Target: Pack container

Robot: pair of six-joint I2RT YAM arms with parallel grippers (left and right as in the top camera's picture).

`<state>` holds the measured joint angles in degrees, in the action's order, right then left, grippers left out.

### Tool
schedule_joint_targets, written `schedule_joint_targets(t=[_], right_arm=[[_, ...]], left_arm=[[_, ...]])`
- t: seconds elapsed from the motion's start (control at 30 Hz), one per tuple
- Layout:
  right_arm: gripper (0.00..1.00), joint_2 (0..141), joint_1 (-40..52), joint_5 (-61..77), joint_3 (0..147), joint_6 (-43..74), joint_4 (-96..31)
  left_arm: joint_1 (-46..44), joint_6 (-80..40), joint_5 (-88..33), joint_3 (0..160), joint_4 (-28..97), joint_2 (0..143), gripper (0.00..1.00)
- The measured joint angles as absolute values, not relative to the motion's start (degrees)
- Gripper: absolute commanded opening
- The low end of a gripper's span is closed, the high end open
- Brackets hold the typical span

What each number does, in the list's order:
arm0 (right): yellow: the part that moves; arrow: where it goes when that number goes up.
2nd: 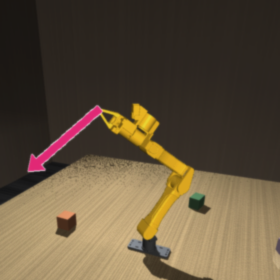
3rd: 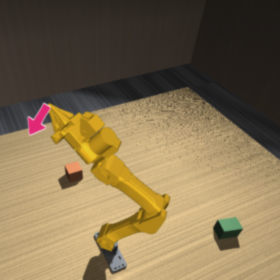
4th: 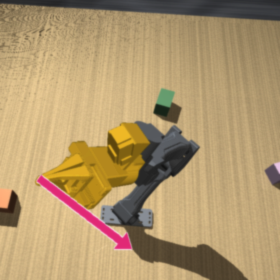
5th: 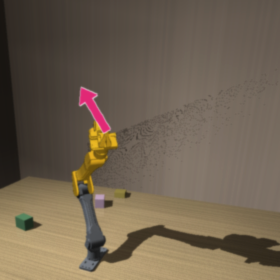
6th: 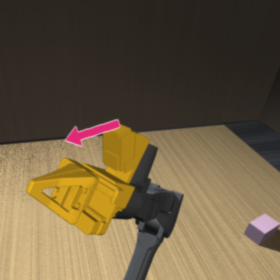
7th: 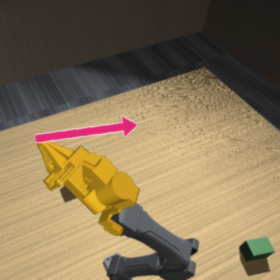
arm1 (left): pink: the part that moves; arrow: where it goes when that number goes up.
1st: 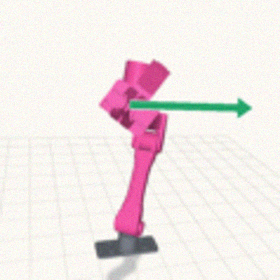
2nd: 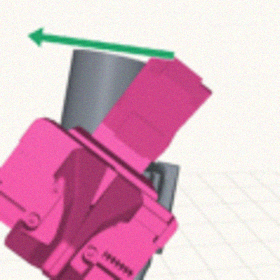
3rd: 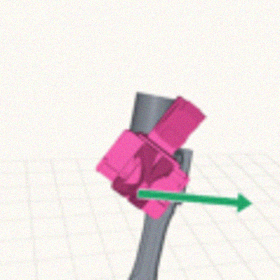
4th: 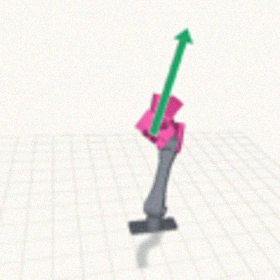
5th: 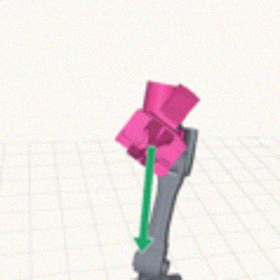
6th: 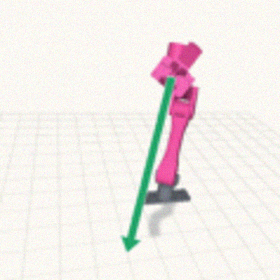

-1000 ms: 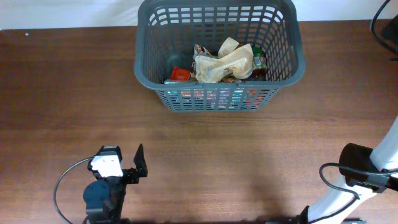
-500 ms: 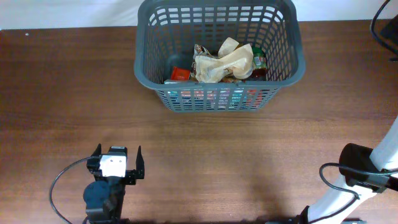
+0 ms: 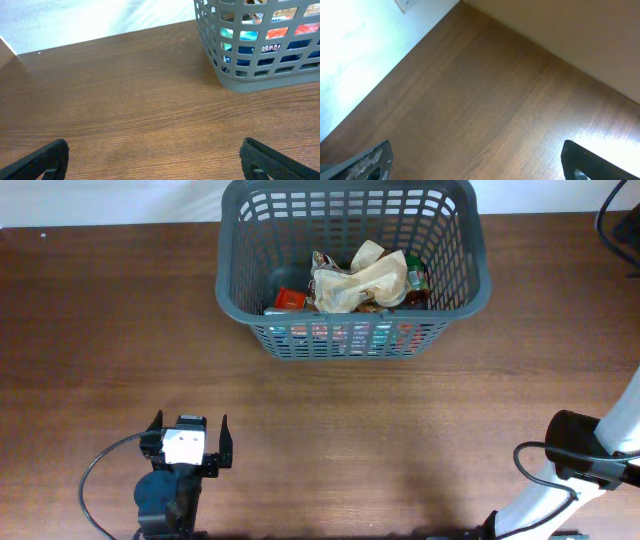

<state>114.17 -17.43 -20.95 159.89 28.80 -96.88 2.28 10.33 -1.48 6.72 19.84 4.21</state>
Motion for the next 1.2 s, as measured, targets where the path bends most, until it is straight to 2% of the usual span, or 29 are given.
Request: schedule_joint_targets(t=[0.6, 0.83, 1.07, 1.2], right_arm=[[0.99, 113.08, -17.43, -20.93, 159.85, 28.75, -96.88], [0.99, 101.49, -15.62, -20.97, 155.89, 28.75, -96.77], [0.99, 82.70, -4.05, -20.91, 139.79, 28.77, -96.64], [0.99, 75.26, -1.80, -20.93, 131.41, 28.77, -95.83]], left_arm=[[2.28, 10.33, -1.48, 6.72, 19.84, 4.21, 0.99], [2.28, 10.33, -1.50, 6.72, 19.84, 4.16, 0.99], [2.28, 10.35, -1.50, 6.61, 19.84, 4.05, 0.99], [2.28, 10.35, -1.50, 6.61, 19.84, 4.05, 0.99]])
